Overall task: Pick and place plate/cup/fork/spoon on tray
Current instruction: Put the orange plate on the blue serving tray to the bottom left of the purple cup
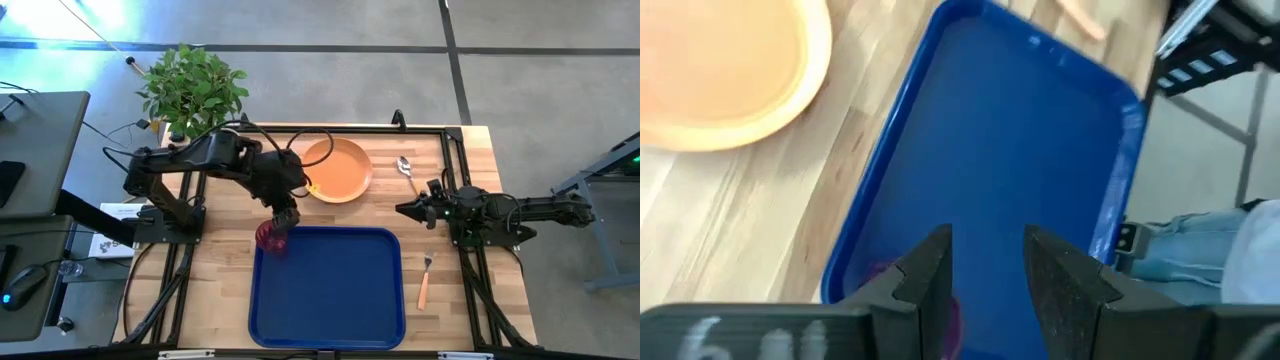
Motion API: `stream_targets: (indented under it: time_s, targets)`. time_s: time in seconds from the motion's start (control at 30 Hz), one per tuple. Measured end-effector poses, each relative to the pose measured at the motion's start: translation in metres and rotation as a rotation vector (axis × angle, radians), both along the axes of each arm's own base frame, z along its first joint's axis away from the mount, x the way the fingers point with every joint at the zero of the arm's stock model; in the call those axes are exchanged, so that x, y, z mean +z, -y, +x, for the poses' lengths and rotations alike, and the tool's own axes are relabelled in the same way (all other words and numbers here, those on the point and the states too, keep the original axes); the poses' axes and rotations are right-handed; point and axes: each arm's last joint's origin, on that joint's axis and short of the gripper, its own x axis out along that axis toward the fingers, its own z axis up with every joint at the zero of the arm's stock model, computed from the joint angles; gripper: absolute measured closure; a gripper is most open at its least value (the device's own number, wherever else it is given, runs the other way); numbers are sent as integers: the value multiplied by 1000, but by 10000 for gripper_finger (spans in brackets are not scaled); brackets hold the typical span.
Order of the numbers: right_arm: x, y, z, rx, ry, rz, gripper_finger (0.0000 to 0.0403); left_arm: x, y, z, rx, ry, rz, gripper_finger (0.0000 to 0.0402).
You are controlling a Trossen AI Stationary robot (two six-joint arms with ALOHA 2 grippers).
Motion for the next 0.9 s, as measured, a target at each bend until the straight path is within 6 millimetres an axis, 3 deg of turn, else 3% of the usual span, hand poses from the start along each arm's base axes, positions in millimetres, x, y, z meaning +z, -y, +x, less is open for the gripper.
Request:
stream_targets:
  time_s: [0.23,0.4,0.7,0.9]
  targets:
    - [3,2,0,-79,31,-3,308,23,8,-7,-10,88,-3,286]
    - [19,3,0,-107,133,-83,308,35,18,-16,-2,156,69,286]
    - [94,6,-10,-226,299,-368,308,54,41,-43,-32,267,136,286]
    - [145,7,-5,-252,199,-527,308,57,55,-51,-64,282,146,287]
